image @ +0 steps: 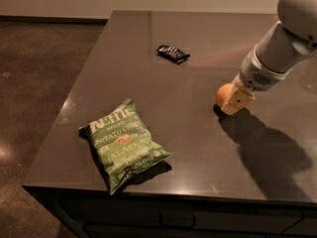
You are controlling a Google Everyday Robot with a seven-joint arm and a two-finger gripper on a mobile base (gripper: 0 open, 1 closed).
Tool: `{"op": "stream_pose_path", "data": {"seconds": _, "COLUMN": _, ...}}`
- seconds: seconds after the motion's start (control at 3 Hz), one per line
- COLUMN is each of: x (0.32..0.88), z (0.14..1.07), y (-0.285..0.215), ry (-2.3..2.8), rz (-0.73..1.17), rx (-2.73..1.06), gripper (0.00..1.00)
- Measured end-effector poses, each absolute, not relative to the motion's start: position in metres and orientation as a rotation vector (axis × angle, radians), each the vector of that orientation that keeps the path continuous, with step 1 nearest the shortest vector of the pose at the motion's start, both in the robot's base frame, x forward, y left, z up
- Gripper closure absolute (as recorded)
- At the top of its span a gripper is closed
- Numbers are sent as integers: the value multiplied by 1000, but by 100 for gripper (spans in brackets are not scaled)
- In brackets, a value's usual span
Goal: Move orange near rxbar chocolate
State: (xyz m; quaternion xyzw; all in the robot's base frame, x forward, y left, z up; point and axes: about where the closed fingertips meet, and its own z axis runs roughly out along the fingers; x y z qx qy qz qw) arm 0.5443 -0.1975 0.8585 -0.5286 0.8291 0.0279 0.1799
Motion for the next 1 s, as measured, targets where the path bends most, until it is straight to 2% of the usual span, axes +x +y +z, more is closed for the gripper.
{"op": "stream_pose_path", "data": {"seconds": 0.33, "x": 564, "z": 868, "y": -199, "ry": 2367, "rz": 81, "rx": -1452, "gripper": 90}}
{"op": "stream_pose_path", "data": {"seconds": 0.67, "x": 597, "z": 884, "y": -201, "ry": 2398, "rz": 70, "rx": -1367, "gripper": 100}}
{"op": "stream_pose_path", "data": {"seconds": 1.0, "x": 629, "z": 892, "y": -201, "ry": 2425, "rz": 78, "rx": -1283, "gripper": 100}}
